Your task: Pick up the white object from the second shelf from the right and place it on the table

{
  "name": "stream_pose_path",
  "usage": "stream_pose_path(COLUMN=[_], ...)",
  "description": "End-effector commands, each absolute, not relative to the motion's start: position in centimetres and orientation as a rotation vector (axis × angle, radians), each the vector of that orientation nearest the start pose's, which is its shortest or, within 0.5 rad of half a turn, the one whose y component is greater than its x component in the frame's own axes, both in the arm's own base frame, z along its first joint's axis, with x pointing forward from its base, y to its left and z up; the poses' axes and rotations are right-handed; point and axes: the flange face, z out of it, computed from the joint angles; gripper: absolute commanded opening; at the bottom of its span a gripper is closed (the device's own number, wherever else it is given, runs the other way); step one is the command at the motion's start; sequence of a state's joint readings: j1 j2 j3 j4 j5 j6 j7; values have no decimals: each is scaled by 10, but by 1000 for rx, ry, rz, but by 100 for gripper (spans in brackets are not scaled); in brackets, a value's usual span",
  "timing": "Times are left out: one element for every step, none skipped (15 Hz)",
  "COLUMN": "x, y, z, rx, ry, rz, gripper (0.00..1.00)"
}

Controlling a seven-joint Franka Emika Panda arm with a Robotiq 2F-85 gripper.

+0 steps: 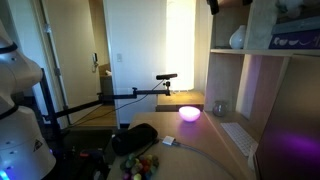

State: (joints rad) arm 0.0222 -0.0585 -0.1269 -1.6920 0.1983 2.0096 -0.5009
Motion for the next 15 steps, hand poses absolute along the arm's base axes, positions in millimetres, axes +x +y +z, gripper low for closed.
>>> stream_pose_path(x=[585, 587, 590, 593, 596, 598, 600, 603, 605, 607, 610, 612, 615, 617, 620], y=[-46, -44, -42, -41, -36, -32, -27, -24, -20, -18, -15, -13, -11, -11, -11], z=[646, 645, 644, 643, 645, 646, 648, 649, 651, 652, 653, 653, 653, 653, 652], rx=[-2957, -2960, -2962, -2957, -2953, -2955, -2944, -2944, -2936, -2932, -2934, -2930, -2931, -2939, -2933], ry=[-496, -498, -501, -506, -513, -521, -539, -539, -548, -561, -556, -554, -539, -529, -516], rz=[-650, -654, -656, -655, -657, -670, -683, -691, -707, -705, -713, -709, -706, -703, -696], gripper=[100, 100, 100, 100, 100, 100, 100, 100, 100, 100, 100, 100, 100, 100, 100])
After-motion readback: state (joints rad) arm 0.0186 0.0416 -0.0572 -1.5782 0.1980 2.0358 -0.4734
